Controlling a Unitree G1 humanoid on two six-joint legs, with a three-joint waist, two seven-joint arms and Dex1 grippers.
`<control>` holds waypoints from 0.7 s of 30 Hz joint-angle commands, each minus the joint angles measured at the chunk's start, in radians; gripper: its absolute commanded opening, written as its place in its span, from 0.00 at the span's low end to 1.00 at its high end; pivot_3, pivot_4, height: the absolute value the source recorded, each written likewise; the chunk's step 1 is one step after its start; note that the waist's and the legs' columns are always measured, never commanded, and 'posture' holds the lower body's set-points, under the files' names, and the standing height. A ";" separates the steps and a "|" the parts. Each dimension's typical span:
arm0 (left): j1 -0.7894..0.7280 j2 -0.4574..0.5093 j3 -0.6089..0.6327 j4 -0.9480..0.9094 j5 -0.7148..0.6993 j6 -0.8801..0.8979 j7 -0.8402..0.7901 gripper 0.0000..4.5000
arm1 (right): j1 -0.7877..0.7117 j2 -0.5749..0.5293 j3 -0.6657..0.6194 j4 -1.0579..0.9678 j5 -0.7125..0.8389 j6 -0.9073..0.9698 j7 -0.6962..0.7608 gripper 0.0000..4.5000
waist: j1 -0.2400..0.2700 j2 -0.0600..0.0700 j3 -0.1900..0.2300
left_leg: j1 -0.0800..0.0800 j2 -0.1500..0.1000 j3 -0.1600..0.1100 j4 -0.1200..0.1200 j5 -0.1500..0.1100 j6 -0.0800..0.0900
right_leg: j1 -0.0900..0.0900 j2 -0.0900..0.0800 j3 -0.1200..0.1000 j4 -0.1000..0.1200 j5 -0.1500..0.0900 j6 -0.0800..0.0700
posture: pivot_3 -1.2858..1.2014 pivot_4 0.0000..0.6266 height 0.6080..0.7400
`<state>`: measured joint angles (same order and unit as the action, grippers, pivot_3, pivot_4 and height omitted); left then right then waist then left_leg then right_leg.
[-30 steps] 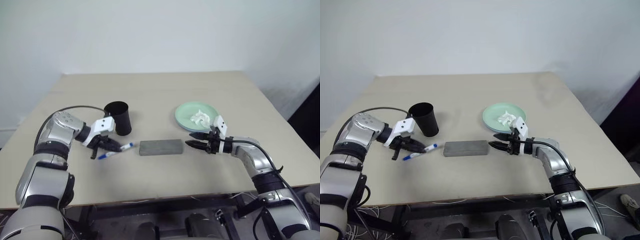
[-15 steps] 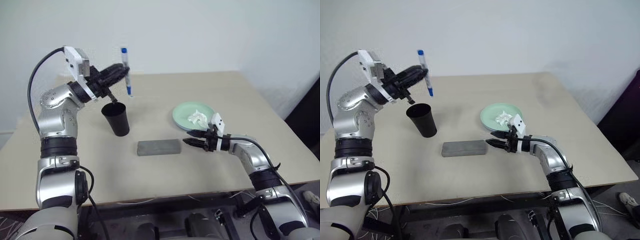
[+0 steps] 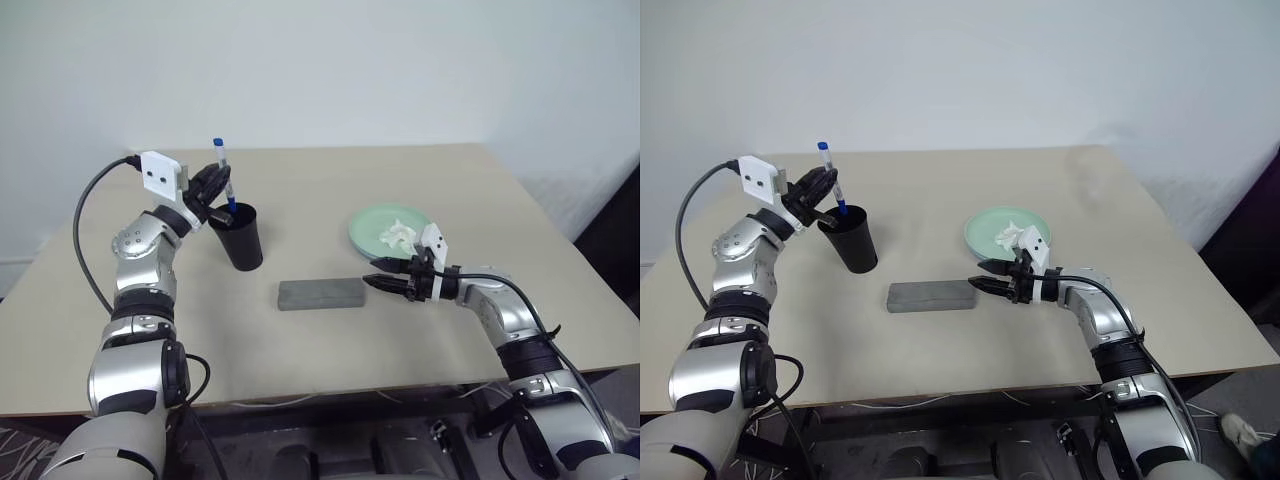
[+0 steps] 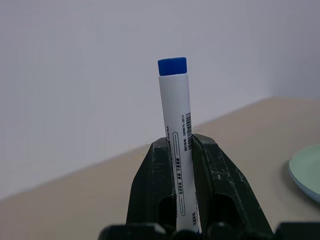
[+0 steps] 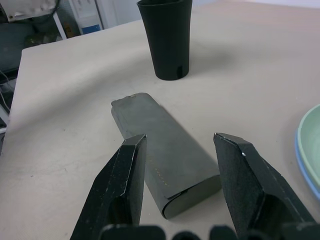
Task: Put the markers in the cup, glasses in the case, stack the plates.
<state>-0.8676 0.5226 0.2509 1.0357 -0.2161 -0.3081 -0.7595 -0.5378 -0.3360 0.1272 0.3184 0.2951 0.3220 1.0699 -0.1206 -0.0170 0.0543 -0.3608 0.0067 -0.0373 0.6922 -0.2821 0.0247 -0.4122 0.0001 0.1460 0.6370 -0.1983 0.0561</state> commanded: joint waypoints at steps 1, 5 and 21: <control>-0.050 -0.003 0.005 0.022 0.002 -0.045 0.009 0.02 | -0.005 -0.004 -0.026 -0.055 0.026 0.001 -0.006 0.52 | 0.000 0.000 0.000 | 0.000 0.000 0.000 0.000 0.000 0.000 | 0.000 0.000 0.000 0.000 0.000 0.000 | 0.52 0.00 1.00; -0.048 -0.016 0.009 0.046 0.000 -0.050 0.005 0.02 | 0.003 -0.007 -0.030 -0.064 0.025 0.005 -0.012 0.52 | 0.000 0.000 0.000 | 0.000 0.000 0.000 0.000 0.000 0.000 | 0.000 0.000 0.000 0.000 0.000 0.000 | 0.52 0.00 1.00; -0.018 -0.025 0.013 0.057 -0.001 -0.043 0.012 0.68 | -0.004 -0.001 -0.026 -0.056 0.023 0.006 -0.014 0.52 | 0.000 0.000 0.000 | 0.000 0.000 0.000 0.000 0.000 0.000 | 0.000 0.000 0.000 0.000 0.000 0.000 | 0.52 0.00 1.00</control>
<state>-0.8745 0.4950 0.2532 1.1098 -0.2101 -0.3369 -0.7546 -0.5183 -0.3369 0.1251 0.2891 0.2953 0.3383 1.0568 -0.1208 -0.0170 0.0543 -0.3607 0.0068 -0.0374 0.6921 -0.2821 0.0247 -0.4122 0.0000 0.1460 0.6370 -0.1984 0.0562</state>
